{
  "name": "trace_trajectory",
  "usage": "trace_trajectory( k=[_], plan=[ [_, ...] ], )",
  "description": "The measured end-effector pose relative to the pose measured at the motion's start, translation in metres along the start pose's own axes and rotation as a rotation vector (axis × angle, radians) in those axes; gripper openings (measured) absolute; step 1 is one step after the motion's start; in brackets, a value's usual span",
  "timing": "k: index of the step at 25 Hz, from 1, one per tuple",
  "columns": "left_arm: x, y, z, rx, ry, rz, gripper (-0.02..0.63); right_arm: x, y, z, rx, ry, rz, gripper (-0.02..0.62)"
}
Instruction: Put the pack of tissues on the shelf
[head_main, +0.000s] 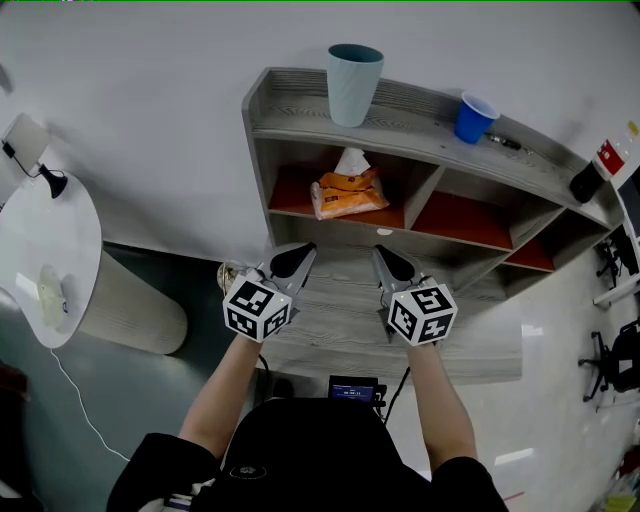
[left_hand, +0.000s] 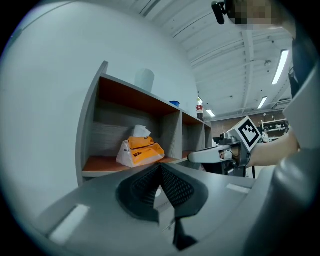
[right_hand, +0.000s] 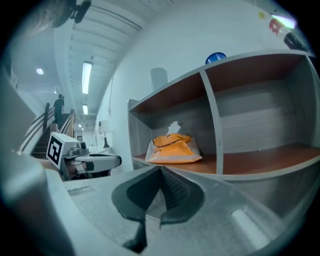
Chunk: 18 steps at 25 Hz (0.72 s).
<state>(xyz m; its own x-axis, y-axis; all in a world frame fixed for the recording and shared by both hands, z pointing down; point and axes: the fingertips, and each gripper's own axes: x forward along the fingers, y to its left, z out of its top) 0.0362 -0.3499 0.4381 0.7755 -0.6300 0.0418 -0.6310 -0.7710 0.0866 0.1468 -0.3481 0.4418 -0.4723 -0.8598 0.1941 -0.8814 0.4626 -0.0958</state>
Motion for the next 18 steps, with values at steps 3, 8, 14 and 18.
trace_trajectory(
  k=[3,8,14,18],
  plan=[
    [0.0,0.002,0.0,0.001,0.004,0.002,0.003,-0.001,-0.003,0.001,0.0,-0.003,-0.004,-0.002],
    [0.001,0.0,-0.003,0.003,0.017,0.01,0.004,-0.005,-0.006,0.0,0.0,-0.005,-0.009,-0.002],
    [0.005,-0.006,-0.007,0.003,0.036,0.021,0.003,-0.013,-0.012,0.0,-0.001,-0.007,-0.005,-0.002],
    [0.007,-0.013,-0.01,-0.027,0.031,0.034,0.003,-0.021,-0.019,-0.006,0.001,0.003,0.011,-0.002]
  ],
)
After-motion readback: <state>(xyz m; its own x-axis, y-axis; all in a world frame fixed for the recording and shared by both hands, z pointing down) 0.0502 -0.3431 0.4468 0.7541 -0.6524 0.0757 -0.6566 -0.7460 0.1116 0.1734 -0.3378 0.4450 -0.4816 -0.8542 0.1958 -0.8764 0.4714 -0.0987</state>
